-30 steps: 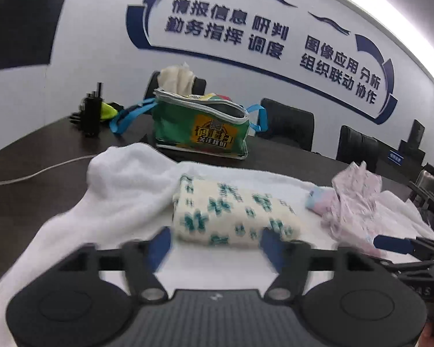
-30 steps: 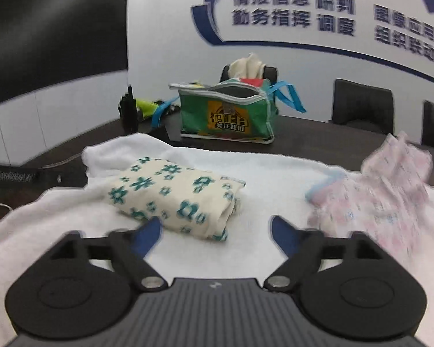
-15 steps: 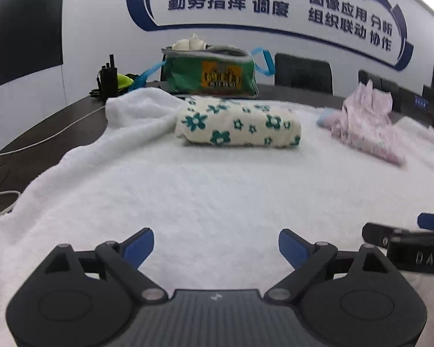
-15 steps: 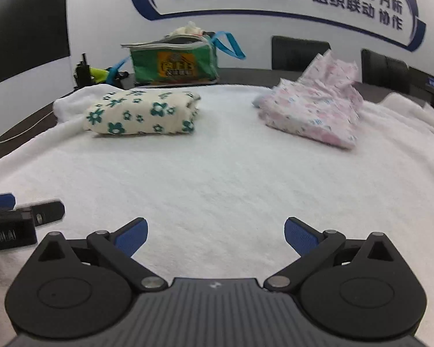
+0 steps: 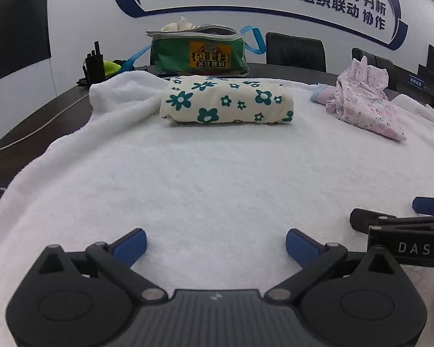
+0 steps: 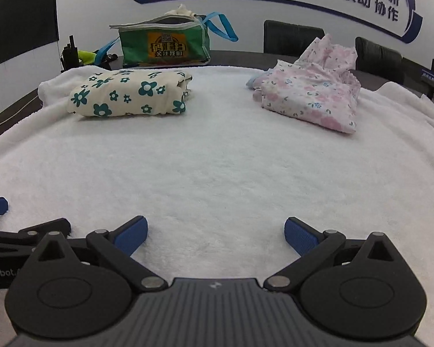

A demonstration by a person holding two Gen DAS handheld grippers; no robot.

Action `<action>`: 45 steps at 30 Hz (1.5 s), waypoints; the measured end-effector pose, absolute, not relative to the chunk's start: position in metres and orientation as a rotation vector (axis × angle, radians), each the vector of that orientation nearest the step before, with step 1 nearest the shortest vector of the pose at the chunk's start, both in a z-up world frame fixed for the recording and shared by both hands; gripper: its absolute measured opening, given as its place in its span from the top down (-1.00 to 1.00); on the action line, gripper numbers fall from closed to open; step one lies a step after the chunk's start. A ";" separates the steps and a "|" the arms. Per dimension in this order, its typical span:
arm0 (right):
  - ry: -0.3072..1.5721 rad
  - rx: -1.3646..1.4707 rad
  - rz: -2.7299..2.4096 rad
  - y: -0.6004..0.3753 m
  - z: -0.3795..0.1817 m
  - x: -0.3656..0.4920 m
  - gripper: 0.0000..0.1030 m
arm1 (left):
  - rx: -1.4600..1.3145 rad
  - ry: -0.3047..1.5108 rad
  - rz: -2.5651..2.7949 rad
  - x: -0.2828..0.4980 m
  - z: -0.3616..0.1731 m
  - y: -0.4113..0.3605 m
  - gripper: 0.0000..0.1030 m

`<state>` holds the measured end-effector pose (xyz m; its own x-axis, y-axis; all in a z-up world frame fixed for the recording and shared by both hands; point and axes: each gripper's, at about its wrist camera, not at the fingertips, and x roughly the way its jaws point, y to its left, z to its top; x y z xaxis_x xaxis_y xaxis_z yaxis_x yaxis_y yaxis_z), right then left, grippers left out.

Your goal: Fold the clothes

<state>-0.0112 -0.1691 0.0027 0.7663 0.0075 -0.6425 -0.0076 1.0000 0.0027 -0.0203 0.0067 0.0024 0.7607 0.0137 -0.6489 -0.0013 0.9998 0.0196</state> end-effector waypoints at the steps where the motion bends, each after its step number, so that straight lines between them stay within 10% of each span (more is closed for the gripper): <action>1: 0.699 0.003 0.008 -0.169 0.003 -0.011 -1.00 | 0.018 0.710 0.013 -0.020 0.003 0.006 -1.00; 45: 0.691 -0.010 0.072 -0.174 0.001 -0.013 -0.99 | -0.020 0.691 0.021 -0.023 0.002 0.009 -1.00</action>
